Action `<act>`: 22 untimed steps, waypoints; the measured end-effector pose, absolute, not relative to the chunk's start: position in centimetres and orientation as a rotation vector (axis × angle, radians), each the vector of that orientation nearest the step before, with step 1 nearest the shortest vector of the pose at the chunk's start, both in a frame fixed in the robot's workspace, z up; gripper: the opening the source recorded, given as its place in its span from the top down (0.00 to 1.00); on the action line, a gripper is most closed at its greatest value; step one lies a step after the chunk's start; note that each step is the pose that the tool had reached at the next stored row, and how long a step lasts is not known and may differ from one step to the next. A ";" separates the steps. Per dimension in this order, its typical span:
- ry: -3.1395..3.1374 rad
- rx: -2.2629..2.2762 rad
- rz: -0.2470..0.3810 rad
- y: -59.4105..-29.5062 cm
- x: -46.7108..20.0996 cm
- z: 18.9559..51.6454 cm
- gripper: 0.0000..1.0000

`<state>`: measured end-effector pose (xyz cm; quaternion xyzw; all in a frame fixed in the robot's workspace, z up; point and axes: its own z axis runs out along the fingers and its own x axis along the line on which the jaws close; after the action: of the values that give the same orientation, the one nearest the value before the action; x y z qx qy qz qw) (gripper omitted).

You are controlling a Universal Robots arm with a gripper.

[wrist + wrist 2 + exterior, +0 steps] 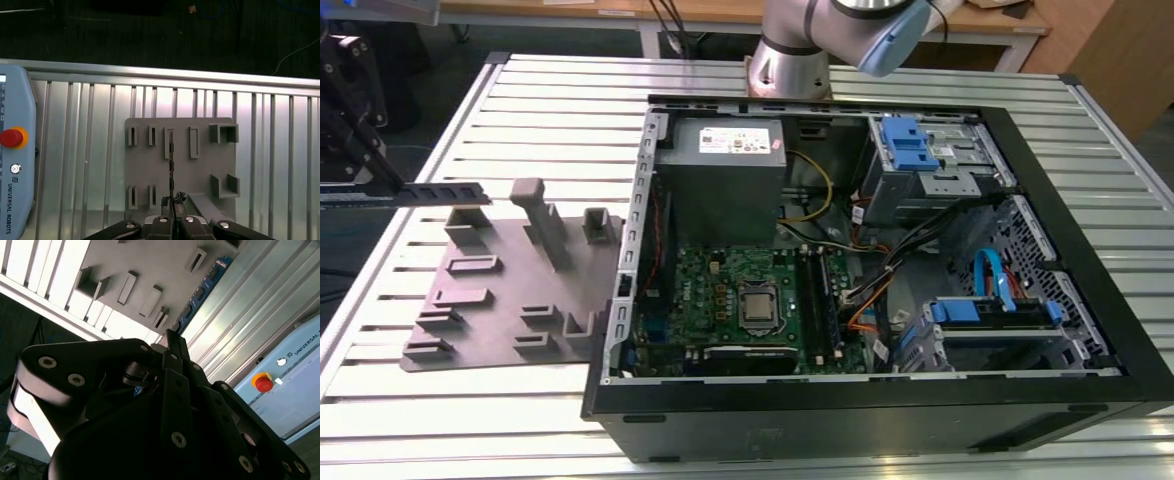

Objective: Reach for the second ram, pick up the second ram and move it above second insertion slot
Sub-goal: 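Pick up the second ram and move it above second insertion slot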

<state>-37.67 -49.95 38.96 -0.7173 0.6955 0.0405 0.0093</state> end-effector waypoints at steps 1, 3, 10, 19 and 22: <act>2.172 -2.240 0.127 -50.0 -37.4 39.0 0.91; 2.172 -2.240 0.127 -50.0 -36.7 39.0 0.91; 2.172 -2.240 0.127 -50.0 -34.4 39.0 0.91; 2.172 -2.240 0.127 -50.0 -31.8 39.0 0.91; 2.172 -2.240 0.127 -50.0 -31.1 39.0 0.91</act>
<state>-31.05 -49.95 38.96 -0.7174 0.6955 0.0405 0.0093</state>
